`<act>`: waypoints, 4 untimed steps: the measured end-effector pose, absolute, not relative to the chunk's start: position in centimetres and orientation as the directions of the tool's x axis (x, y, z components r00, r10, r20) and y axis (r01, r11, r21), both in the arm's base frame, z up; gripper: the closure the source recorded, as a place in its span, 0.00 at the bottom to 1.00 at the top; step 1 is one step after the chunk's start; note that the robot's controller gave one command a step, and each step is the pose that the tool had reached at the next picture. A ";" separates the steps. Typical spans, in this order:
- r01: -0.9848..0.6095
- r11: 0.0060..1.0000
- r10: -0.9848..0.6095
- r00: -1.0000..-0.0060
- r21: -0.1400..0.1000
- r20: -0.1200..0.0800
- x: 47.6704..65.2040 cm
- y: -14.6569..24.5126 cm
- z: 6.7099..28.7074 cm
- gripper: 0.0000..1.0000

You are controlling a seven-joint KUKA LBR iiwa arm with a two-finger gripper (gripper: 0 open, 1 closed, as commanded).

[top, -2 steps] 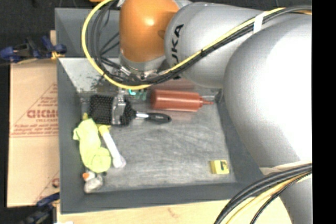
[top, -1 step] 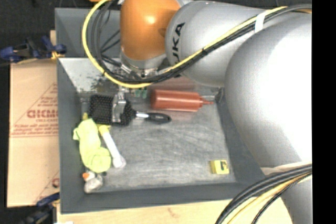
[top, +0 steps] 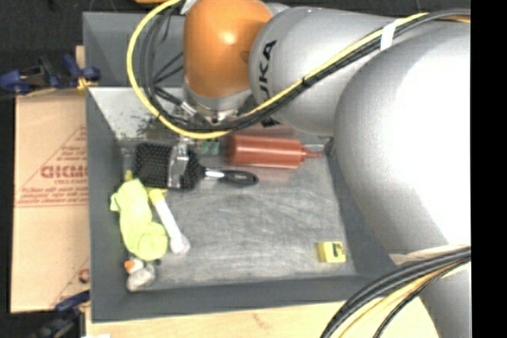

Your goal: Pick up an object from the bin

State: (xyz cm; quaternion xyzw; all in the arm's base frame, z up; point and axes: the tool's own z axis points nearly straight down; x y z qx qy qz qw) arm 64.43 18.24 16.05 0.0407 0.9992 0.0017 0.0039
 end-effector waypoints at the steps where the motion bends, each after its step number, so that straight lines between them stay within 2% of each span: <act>1: 0.245 0.969 0.245 -0.969 0.000 -0.001 63.9 16.7 14.2 0.00; 2: 0.388 0.922 0.388 -0.922 0.003 -0.003 63.5 17.4 12.7 0.00; 3: 0.386 0.922 0.386 -0.922 0.011 -0.017 64.8 15.9 7.7 0.00; 4: 0.720 0.694 0.720 -0.694 -0.028 0.014 64.1 18.8 7.6 1.00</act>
Offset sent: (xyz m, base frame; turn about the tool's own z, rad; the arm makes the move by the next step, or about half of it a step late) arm -0.0132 -0.0031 -0.0439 0.3927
